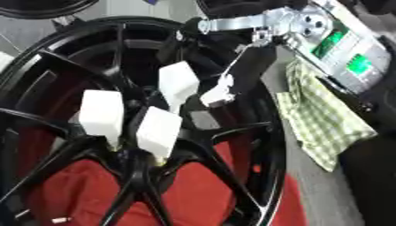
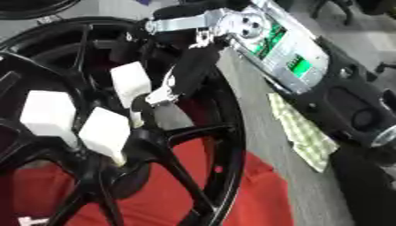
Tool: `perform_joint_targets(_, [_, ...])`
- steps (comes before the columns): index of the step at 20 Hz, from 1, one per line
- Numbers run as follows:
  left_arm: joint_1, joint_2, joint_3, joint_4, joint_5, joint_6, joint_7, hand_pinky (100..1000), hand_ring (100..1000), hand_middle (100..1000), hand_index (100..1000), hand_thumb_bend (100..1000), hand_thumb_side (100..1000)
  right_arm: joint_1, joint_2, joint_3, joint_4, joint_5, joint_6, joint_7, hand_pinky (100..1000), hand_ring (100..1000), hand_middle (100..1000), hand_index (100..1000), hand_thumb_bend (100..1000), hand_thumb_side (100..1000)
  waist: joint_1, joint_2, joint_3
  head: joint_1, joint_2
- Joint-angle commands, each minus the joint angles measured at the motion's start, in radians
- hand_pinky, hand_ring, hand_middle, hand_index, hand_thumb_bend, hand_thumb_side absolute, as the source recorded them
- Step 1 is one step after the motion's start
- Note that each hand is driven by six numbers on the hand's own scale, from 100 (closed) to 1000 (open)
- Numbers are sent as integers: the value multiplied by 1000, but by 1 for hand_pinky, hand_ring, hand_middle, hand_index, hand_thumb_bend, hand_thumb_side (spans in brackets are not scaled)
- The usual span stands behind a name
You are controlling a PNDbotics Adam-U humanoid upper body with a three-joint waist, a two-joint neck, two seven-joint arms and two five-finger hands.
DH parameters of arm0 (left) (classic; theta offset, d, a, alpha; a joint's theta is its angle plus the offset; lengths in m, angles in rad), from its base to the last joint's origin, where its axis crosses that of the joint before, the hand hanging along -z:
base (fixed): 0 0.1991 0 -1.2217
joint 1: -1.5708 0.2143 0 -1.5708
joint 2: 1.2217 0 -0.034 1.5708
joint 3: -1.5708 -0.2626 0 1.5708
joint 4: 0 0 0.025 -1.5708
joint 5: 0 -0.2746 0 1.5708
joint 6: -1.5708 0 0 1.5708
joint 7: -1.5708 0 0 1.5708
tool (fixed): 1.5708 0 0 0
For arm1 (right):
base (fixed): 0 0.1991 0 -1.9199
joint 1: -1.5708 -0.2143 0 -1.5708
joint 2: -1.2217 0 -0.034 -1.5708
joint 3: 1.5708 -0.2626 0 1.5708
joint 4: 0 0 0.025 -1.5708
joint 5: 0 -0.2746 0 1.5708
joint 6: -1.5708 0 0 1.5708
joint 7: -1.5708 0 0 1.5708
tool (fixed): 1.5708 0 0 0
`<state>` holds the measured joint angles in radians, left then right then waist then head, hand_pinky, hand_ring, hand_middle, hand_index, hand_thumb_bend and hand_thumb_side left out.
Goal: Pull the pin out of the wheel hub.
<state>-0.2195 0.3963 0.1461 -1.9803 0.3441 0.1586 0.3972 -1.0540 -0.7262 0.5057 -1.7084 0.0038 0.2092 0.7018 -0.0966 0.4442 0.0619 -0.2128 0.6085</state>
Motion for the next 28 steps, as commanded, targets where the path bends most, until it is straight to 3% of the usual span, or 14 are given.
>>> perform_joint_targets(1, [-8, 10, 5, -20, 2, -1, -4, 741, 698, 588, 664, 100, 823, -9, -21, -11, 5, 11, -8, 1, 908, 967, 843, 866, 454, 314, 4, -17, 1, -2, -14])
perform_joint_targets(16, [-10, 3, 4, -20, 2, 0, -7, 743, 698, 588, 664, 100, 825, -5, -15, -9, 23, 12, -2, -19, 904, 957, 810, 835, 415, 275, 2, -2, 11, -3, -16])
perform_joint_targets(28, [-9, 2, 5, -20, 3, 1, -9, 745, 699, 590, 665, 100, 826, -3, -12, -9, 17, -21, 27, -35, 893, 935, 710, 741, 347, 281, 2, -2, 10, -4, -14])
